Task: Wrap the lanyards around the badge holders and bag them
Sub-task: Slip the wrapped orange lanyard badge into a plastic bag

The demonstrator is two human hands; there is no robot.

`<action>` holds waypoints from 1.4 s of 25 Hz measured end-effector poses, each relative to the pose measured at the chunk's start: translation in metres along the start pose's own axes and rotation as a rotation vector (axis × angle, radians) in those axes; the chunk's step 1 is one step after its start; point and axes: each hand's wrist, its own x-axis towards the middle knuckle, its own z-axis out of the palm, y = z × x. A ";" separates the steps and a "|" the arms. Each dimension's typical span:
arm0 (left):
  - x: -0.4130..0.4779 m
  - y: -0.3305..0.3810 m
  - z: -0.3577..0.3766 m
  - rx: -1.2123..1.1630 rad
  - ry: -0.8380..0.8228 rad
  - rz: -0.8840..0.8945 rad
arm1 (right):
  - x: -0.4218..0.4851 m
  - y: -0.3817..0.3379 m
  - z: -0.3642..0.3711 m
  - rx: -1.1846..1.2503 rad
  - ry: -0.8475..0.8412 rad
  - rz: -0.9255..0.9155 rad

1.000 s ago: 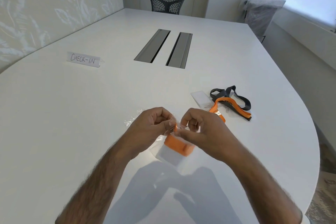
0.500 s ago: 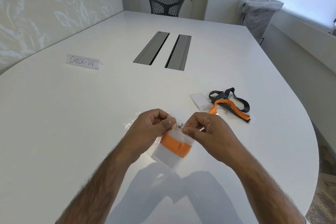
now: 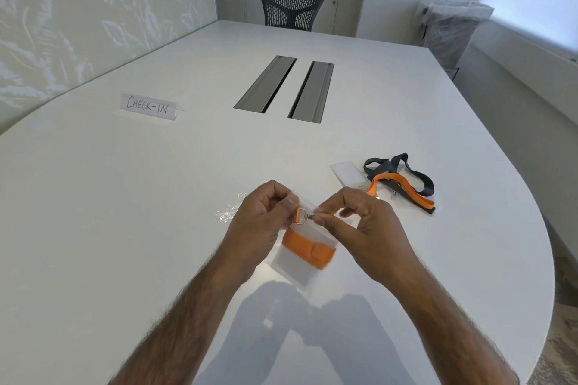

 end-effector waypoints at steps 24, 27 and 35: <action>0.005 -0.027 -0.016 0.240 -0.035 -0.152 | 0.002 0.029 0.031 0.284 -0.155 0.418; 0.003 -0.037 -0.022 0.291 0.065 -0.175 | 0.007 0.039 0.041 0.259 -0.219 0.489; 0.002 -0.062 -0.046 0.446 0.156 -0.192 | 0.011 0.049 0.090 0.130 -0.146 0.476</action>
